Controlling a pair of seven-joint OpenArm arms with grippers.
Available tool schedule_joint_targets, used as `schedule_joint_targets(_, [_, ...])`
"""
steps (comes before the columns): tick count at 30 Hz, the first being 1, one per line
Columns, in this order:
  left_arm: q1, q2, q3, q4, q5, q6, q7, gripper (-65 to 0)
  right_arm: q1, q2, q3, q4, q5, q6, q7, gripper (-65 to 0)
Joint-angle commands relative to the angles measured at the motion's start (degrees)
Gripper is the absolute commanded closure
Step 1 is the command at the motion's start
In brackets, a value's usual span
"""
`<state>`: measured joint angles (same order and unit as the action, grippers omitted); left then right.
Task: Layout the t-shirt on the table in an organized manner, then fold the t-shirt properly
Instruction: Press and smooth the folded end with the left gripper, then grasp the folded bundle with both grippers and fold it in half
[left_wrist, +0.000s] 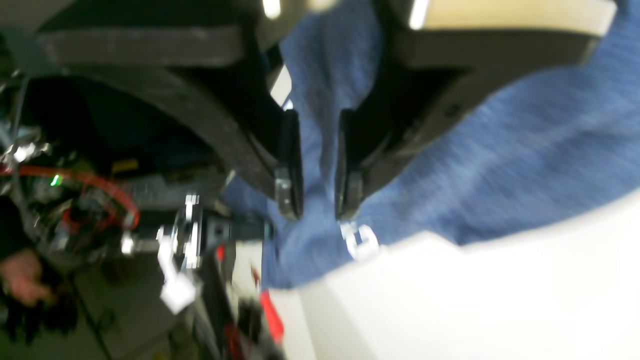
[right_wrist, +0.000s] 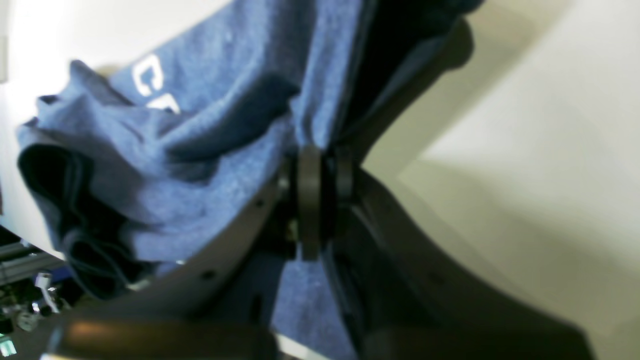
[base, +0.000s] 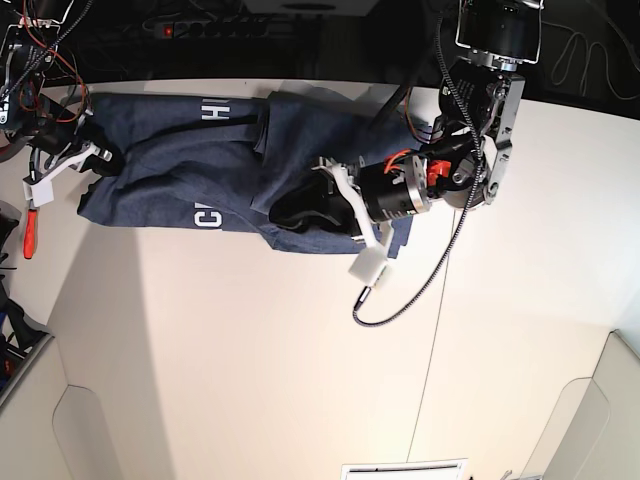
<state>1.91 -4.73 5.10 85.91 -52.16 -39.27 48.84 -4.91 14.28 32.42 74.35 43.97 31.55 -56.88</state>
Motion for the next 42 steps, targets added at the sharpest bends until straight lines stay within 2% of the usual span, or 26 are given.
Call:
schedule_joint_targets(1, [-0.7, 0.09, -1.22, 1.92, -1.53, -0.73, 0.11, -15.0, 0.61, 0.79, 0.13, 0.87, 1.97, 0.22, 0.46, 0.0])
schedule_joint_targets(4, [-0.44, 0.09, -5.7, 4.17, -1.57, -0.73, 4.09, -13.8, 0.61, 0.79, 0.13, 1.44, 3.76, 0.48, -0.09, 0.0])
schedule_joint_targets(8, [1.55, -0.98, -11.47, 4.9, -1.57, -0.73, 6.29, 0.0, 0.59, 0.76, 0.11, 4.28, 7.32, 1.33, -2.56, 0.0])
schedule_joint_targets(13, [5.53, -4.13, -15.61, 4.87, 1.46, -0.73, 6.25, 0.0, 0.59, -0.22, 0.11, 10.75, 8.37, 1.7, -3.65, 0.0])
schedule_joint_targets(19, [7.67, -4.76, -15.87, 2.84, 5.11, -0.73, 2.71, 0.0, 0.59, -6.27, -1.18, 19.34, 12.13, 1.79, -6.62, 0.0])
schedule_joint_targets(22, [7.61, -4.74, -14.36, -1.22, 5.14, -0.73, 1.49, 0.0, 0.59, -9.57, -5.42, 21.7, 12.13, 1.84, -6.64, 0.0])
schedule_joint_targets(26, [7.58, -4.63, -11.34, -6.1, 5.62, -0.73, 1.2, 0.0, 0.61, -13.07, -14.29, 21.92, 11.19, 1.9, -5.73, 0.0])
schedule_joint_targets(31, [7.61, -4.61, -7.8, -8.15, 7.26, -0.73, 0.02, 0.0, 0.85, -17.22, -26.1, 21.92, 5.05, 1.88, -0.02, 0.0])
schedule_joint_targets(34, [7.58, -4.61, -7.26, -8.15, 7.23, -0.73, -0.7, 0.0, 2.08, -19.15, -32.11, 21.92, 1.75, 1.84, 0.42, 0.0])
schedule_joint_targets(37, [7.45, -4.61, -7.26, -8.15, 7.23, -0.73, -1.07, 0.0, 3.43, -20.22, -36.89, 21.9, -0.83, 1.66, 0.55, 0.0])
schedule_joint_targets(42, [7.08, -4.63, -7.28, -8.13, 6.58, -0.73, -1.07, 0.0, 4.57, -20.2, -42.49, 21.9, -7.3, 1.16, 2.25, 0.0])
